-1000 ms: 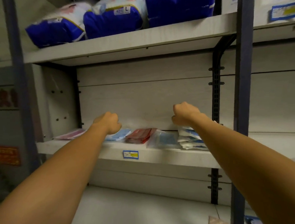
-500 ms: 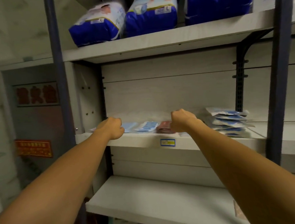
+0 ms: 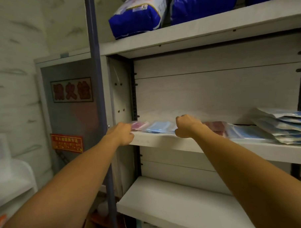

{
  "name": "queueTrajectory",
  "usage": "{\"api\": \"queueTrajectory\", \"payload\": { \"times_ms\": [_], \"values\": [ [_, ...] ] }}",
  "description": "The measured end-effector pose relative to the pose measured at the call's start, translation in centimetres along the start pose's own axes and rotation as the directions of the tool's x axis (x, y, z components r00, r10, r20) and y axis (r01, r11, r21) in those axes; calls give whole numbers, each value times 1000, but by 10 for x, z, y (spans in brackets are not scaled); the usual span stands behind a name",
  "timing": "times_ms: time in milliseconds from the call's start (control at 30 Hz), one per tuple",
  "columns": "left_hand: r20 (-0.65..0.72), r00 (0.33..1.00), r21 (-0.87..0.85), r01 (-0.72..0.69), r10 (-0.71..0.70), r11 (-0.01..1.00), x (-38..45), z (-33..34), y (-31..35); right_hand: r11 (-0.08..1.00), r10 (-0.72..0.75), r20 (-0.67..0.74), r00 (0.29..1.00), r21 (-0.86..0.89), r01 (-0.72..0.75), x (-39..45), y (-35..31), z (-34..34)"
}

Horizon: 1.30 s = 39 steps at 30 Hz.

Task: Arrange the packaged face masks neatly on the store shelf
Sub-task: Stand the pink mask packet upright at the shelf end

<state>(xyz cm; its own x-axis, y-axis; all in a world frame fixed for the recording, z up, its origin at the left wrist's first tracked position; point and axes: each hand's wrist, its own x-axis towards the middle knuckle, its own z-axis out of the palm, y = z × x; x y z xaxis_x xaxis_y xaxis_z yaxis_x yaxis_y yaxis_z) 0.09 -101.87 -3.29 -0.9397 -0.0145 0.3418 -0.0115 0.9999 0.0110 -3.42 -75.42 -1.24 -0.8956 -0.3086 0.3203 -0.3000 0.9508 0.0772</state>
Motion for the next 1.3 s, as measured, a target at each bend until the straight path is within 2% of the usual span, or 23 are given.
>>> {"api": "queueTrajectory", "payload": {
  "times_ms": [267, 567, 1133, 1300],
  "values": [
    [16, 1000, 15, 14, -15, 1000, 64, 20, -46, 1000, -18, 7, 1000, 2, 18, 77, -27, 21],
    [-25, 996, -42, -85, 84, 995, 150, 33, -55, 1000, 2, -9, 1000, 20, -1, 158, -26, 25],
    [-34, 998, -97, -53, 50, 994, 221, 69, -91, 998, 26, 48, 998, -61, -23, 215, -54, 58],
    [-16, 997, -116, -80, 79, 990, 232, 81, -106, 997, 59, 35, 998, -48, -58, 233, -73, 63]
  ]
}}
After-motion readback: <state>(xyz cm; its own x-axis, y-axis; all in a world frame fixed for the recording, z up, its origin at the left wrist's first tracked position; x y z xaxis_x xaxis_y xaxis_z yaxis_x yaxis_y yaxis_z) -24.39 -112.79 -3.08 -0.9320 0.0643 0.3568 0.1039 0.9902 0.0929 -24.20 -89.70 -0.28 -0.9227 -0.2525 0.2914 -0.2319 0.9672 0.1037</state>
